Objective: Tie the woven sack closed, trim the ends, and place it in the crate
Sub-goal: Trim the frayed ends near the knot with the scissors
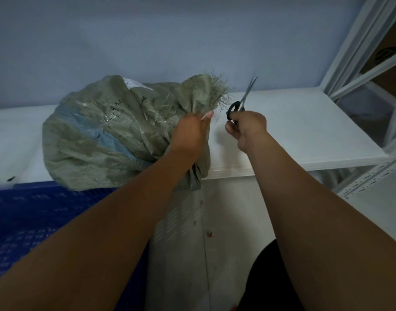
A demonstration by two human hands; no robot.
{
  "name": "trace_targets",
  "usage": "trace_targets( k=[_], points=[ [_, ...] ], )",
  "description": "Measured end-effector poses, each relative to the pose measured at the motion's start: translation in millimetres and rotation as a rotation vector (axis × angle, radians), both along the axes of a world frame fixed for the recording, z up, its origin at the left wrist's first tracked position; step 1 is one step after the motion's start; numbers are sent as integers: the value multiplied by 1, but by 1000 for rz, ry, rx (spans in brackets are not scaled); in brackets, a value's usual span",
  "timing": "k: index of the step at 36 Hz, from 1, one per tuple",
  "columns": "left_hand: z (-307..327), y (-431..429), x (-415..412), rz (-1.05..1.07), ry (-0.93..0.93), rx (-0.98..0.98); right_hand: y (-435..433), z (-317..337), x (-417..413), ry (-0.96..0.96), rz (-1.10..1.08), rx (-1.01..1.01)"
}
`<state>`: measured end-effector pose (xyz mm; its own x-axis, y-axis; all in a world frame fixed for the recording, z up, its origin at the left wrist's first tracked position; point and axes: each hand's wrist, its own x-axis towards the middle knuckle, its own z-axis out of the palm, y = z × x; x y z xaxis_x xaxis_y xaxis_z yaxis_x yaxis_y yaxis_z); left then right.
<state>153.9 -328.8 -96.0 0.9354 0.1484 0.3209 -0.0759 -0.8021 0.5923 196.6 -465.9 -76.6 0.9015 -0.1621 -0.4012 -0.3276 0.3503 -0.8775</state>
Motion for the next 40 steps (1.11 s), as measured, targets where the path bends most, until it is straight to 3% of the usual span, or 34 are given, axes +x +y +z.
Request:
trace_targets(
  k=[9,15,20,30,40],
  points=[
    [24,42,-36,118,-67,-147,33,41,-37,-183,104,-82],
    [45,88,-69,265,-74,-341,67,68,-72,-411,241,-211],
    [58,134,-107,378,-67,-307,104,85,-108,-516,378,-233],
    [99,189,-192,456,58,-1177,183,96,-166,-497,690,-165],
    [110,233,-252,413,84,-1380,224,101,-208,-345,829,-42]
  ],
)
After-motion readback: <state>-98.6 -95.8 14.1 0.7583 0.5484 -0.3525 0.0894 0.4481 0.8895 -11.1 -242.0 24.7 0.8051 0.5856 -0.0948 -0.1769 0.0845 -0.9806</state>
